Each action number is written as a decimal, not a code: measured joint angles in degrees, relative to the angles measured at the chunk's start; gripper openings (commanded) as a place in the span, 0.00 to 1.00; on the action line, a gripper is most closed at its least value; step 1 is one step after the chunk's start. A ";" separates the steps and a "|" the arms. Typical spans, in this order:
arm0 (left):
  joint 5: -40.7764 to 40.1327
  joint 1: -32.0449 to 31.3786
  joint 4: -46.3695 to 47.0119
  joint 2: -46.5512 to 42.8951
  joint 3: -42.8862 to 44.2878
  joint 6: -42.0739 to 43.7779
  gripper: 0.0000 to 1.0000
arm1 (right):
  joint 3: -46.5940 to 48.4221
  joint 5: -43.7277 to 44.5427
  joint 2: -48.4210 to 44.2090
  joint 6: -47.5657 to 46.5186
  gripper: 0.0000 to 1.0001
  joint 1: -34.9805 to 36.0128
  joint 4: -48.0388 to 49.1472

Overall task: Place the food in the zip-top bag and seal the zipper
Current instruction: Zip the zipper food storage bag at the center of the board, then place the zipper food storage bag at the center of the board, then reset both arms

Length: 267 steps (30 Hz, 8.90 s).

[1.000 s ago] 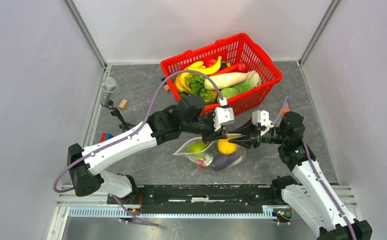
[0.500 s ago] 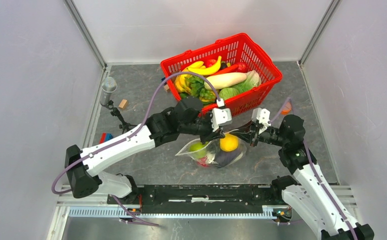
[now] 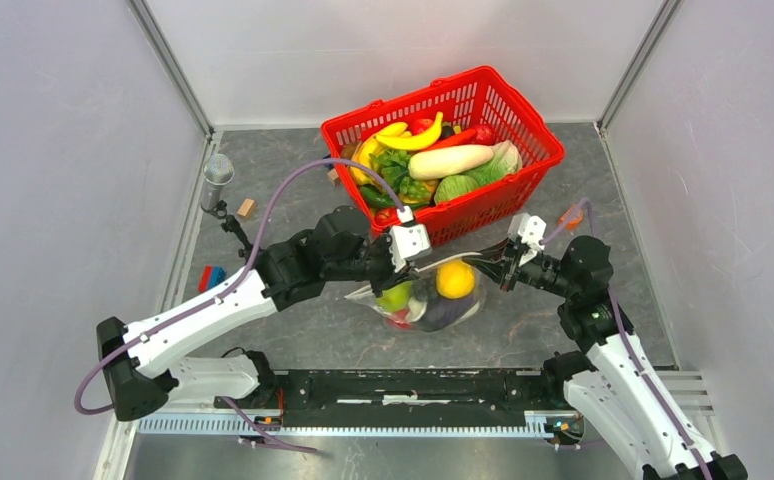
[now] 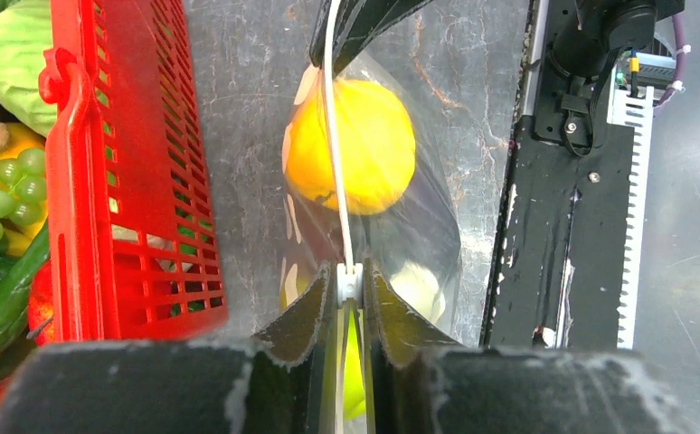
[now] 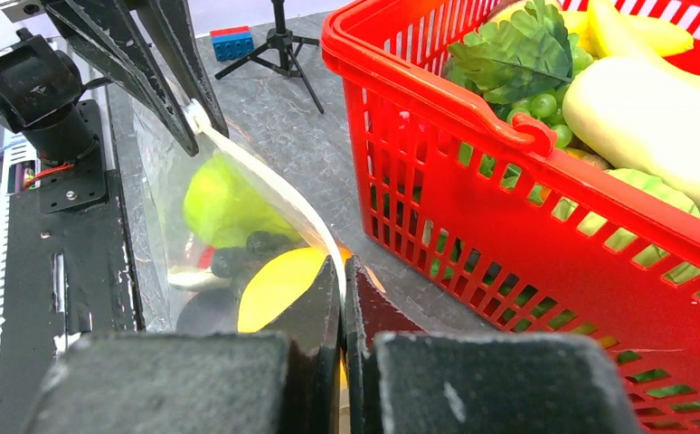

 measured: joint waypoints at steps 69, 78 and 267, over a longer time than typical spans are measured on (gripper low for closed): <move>-1.09 0.42 -0.79 -4.94 -4.22 -1.33 0.02 | 13.42 6.95 15.91 -14.69 0.00 22.23 -11.26; -4.17 0.44 -0.20 -7.34 -6.29 -1.86 0.02 | 7.41 16.06 10.05 -11.15 0.00 22.34 -5.84; -38.32 38.95 -2.78 -24.61 -18.71 -41.86 1.00 | -6.12 24.33 -8.11 9.55 0.98 -28.63 -5.57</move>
